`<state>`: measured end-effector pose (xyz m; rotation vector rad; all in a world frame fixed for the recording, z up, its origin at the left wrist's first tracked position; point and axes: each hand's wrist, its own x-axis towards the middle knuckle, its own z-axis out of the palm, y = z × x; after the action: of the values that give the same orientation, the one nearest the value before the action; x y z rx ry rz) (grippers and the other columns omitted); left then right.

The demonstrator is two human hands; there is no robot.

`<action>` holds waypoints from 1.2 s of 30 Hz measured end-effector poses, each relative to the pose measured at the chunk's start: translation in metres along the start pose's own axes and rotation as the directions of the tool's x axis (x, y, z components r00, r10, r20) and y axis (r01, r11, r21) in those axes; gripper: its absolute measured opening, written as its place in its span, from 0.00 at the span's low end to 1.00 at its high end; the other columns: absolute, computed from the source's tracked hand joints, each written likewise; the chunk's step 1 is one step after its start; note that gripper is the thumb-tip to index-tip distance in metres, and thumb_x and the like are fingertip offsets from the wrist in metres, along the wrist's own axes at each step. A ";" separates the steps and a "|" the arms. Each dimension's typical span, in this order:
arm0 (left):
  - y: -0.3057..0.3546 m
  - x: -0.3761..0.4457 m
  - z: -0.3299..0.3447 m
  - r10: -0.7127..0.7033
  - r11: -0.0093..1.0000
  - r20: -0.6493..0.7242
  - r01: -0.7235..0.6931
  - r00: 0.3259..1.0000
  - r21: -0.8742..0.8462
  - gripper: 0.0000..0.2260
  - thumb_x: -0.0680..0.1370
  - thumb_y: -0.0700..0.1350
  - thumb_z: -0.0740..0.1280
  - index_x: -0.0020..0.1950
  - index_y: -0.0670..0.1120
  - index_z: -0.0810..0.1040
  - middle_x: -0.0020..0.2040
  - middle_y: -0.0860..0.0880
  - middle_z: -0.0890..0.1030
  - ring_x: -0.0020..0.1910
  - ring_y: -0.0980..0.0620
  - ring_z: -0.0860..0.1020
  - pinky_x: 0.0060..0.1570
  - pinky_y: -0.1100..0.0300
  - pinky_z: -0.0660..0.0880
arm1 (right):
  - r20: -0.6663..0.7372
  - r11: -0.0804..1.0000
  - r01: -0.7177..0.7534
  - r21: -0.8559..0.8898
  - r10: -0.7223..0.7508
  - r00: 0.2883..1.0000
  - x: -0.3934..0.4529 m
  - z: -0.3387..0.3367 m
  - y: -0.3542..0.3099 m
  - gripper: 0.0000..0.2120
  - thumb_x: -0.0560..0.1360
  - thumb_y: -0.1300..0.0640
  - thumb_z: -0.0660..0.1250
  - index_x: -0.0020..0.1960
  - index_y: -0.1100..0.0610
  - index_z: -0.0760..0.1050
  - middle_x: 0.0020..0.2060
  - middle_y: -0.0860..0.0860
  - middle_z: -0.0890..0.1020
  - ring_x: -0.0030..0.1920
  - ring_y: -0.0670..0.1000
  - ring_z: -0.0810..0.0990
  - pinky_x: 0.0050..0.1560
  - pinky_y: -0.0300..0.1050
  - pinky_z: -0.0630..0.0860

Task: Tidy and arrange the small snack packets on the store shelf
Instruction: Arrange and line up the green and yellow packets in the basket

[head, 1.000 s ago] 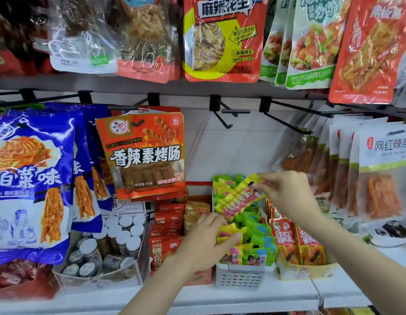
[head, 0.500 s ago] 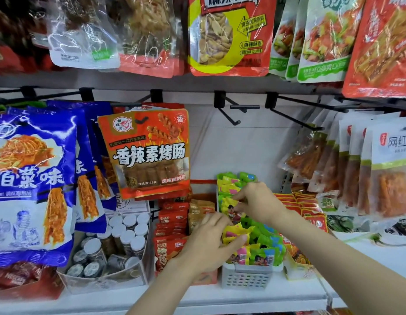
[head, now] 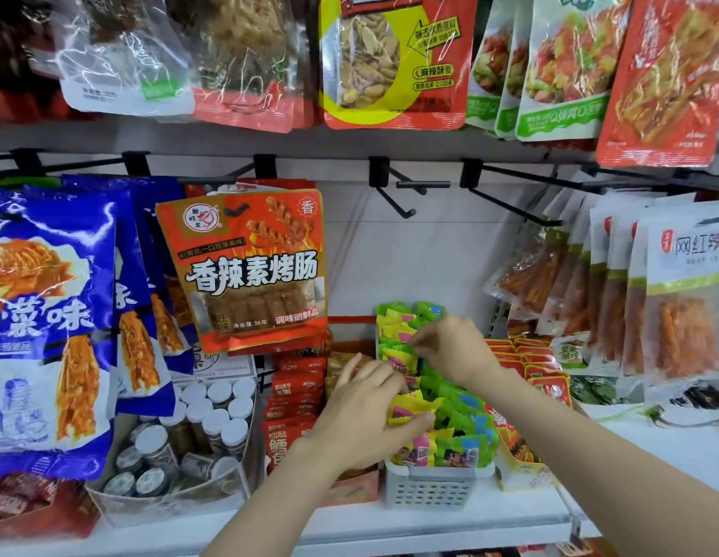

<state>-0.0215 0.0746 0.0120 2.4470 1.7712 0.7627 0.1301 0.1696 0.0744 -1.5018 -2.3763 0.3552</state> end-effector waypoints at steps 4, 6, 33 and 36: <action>-0.003 -0.011 0.004 -0.024 0.998 -0.028 0.022 0.999 -0.065 0.23 0.78 0.69 0.54 0.57 0.54 0.76 0.59 0.60 0.71 0.63 0.60 0.67 0.68 0.50 0.58 | 0.017 0.991 0.001 -0.130 0.001 1.000 0.000 0.014 0.003 0.13 0.72 0.47 0.74 0.56 0.48 0.82 0.60 0.52 0.76 0.63 0.55 0.73 0.62 0.50 0.73; -0.005 -0.014 0.007 -0.060 0.988 -0.008 0.058 0.998 -0.146 0.24 0.77 0.70 0.54 0.59 0.55 0.76 0.67 0.60 0.65 0.66 0.61 0.65 0.68 0.51 0.57 | -0.018 0.990 -0.008 -0.144 0.006 1.000 0.001 0.021 0.005 0.12 0.71 0.47 0.74 0.54 0.46 0.83 0.60 0.52 0.74 0.65 0.55 0.71 0.62 0.51 0.71; 0.071 -0.052 -0.072 -0.585 0.113 0.143 0.255 0.798 -0.960 0.04 0.77 0.38 0.70 0.44 0.40 0.77 0.37 0.45 0.84 0.38 0.50 0.84 0.41 0.65 0.79 | -0.144 0.531 0.029 0.847 0.176 0.974 -0.077 -0.136 -0.032 0.02 0.77 0.63 0.69 0.48 0.60 0.76 0.37 0.59 0.84 0.30 0.51 0.84 0.31 0.43 0.82; 0.080 -0.065 -0.080 -0.602 0.162 0.087 0.228 0.794 -0.960 0.09 0.78 0.39 0.69 0.39 0.41 0.74 0.31 0.46 0.81 0.37 0.49 0.83 0.41 0.63 0.80 | -0.153 0.566 0.006 0.825 0.213 0.965 -0.086 -0.136 -0.037 0.03 0.77 0.63 0.69 0.50 0.61 0.76 0.43 0.66 0.83 0.36 0.57 0.83 0.33 0.45 0.83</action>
<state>0.0019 -0.0329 0.0818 0.9421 1.2417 1.5767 0.1866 0.0823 0.2026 -1.1086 -1.5216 1.0761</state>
